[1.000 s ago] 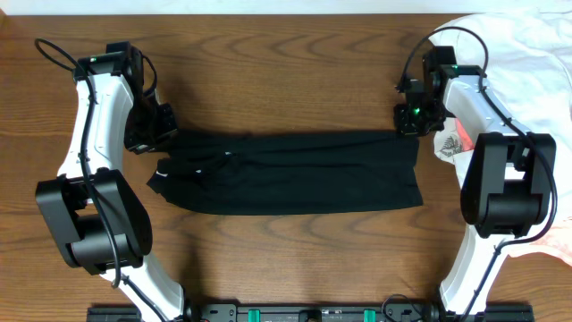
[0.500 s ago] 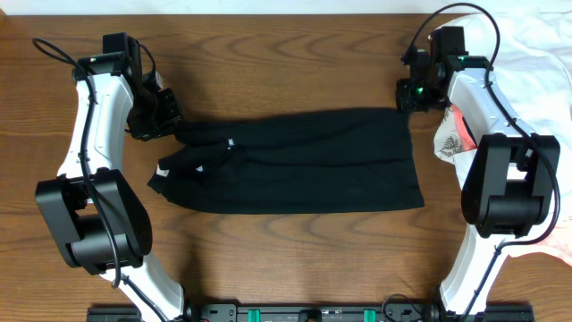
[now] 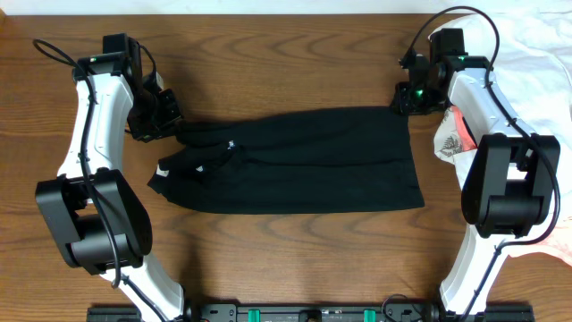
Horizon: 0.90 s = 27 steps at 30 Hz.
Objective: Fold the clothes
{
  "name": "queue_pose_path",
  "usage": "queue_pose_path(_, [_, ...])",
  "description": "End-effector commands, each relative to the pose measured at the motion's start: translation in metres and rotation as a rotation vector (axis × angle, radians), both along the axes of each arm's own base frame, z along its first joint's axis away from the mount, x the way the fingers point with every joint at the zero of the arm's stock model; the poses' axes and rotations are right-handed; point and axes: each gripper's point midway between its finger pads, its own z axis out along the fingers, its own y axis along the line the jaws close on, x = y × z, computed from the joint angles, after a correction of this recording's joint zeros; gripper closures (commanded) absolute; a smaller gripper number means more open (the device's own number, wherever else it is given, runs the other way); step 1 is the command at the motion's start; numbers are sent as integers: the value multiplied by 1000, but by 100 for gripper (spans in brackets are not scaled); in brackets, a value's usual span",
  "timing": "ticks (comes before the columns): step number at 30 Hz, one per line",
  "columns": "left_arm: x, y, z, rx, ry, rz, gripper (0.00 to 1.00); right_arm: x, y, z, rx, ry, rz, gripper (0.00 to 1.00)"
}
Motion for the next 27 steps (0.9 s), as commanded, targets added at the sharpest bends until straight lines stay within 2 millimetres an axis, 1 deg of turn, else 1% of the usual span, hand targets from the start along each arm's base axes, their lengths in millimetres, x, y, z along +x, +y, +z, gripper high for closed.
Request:
queue_pose_path(1, [-3,1,-4,-6,20,11,94,14,-12,9,-61,-55,-20,76])
queue_pose_path(5, [-3,1,-4,-6,20,11,94,23,-13,8,-65,-88,-21,72])
queue_pose_path(7, [-3,1,-4,-6,20,11,94,25,-17,6,-85,-93,-31,70])
queue_pose_path(9, [-3,1,-4,-6,20,11,94,26,-22,4,-108,-95,-43,69])
queue_pose_path(11, [-3,1,-4,-6,20,11,94,27,-23,3,-111,-93,-50,65])
queue_pose_path(13, [-3,1,-4,-6,20,11,94,26,-25,0,-110,-86,-52,64])
queue_pose_path(16, [-3,1,-4,-6,20,11,94,23,-23,-10,-106,-62,-48,61])
queue_pose_path(21, [-3,1,-4,-6,20,11,94,19,-18,-29,-88,-17,-37,61])
queue_pose_path(27, [-3,1,-4,-6,20,11,94,15,-16,-45,-79,17,-32,60])
